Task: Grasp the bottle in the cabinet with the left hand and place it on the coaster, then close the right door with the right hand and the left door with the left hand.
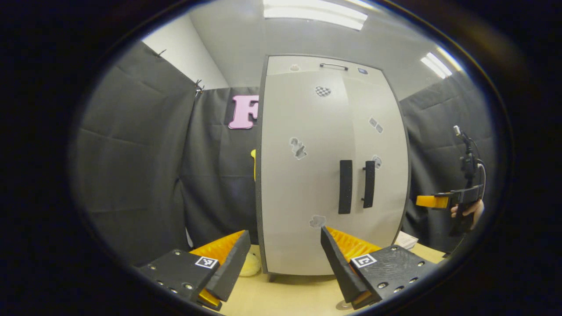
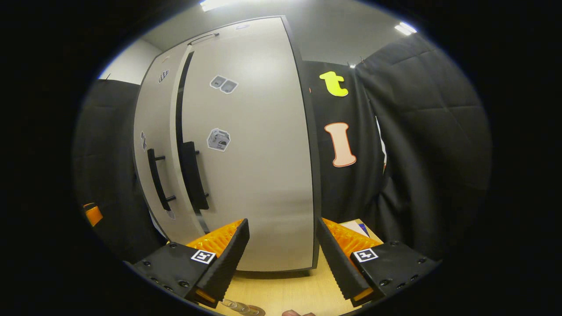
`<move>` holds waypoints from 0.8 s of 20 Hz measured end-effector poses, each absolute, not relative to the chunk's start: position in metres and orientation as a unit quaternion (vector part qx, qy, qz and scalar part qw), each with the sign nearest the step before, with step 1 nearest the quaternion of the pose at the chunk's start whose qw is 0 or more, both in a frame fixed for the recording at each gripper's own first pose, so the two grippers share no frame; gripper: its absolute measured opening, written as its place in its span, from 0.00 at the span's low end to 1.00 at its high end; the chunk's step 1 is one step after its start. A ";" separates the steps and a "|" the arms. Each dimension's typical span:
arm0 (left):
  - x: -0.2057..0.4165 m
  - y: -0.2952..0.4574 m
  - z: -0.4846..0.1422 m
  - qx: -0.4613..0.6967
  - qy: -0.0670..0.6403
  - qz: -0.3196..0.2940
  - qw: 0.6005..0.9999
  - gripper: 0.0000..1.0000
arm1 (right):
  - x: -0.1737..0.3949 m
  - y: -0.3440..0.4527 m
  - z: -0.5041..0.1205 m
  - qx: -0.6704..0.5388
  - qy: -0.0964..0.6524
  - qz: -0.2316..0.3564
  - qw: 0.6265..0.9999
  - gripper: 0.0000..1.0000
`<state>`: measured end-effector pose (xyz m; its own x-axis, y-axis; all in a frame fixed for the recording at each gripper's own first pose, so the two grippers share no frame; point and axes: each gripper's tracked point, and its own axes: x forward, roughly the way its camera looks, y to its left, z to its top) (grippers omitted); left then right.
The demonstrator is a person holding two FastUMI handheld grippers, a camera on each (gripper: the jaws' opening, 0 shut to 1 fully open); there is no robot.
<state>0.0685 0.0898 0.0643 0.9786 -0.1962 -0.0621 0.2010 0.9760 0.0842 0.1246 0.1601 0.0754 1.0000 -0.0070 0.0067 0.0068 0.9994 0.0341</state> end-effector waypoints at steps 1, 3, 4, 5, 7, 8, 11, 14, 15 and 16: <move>0.069 0.089 0.065 0.042 0.027 -0.101 0.994 0.94 | 0.127 0.164 0.078 0.012 -0.006 0.000 1.000 0.98; 0.068 0.090 0.066 0.037 0.027 -0.100 0.994 0.94 | 0.129 0.175 0.079 0.005 -0.007 0.009 1.000 0.98; 0.068 0.089 0.067 0.034 0.027 -0.099 0.994 0.94 | 0.130 0.181 0.078 0.004 -0.007 0.013 1.000 0.98; 0.069 0.090 0.067 0.032 0.027 -0.098 0.994 0.94 | 0.132 0.187 0.078 0.003 -0.007 0.018 1.000 0.98; 0.070 0.091 0.065 0.029 0.028 -0.092 0.995 0.94 | 0.133 0.197 0.076 0.001 -0.002 0.022 1.000 0.98; 0.070 0.091 0.065 0.028 0.030 -0.090 0.995 0.94 | 0.133 0.202 0.073 -0.001 0.000 0.024 1.000 0.98; 0.071 0.090 0.063 0.026 0.034 -0.091 0.995 0.94 | 0.135 0.217 0.070 -0.004 0.001 0.023 1.000 0.98; 0.070 0.090 0.062 0.024 0.039 -0.098 0.994 0.94 | 0.134 0.233 0.063 -0.008 0.001 0.019 1.000 0.98; 0.069 0.089 0.062 0.025 0.039 -0.103 0.994 0.94 | 0.134 0.238 0.062 -0.009 0.000 0.018 1.000 0.98; 0.068 0.089 0.061 0.024 0.040 -0.105 0.993 0.94 | 0.132 0.242 0.060 -0.011 -0.002 0.016 1.000 0.98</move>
<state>0.0685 0.0894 0.0615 0.9746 -0.2075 -0.0844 0.2113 0.9766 0.0396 0.1325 0.2420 0.0598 0.9995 0.0315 0.0032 -0.0315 0.9993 -0.0211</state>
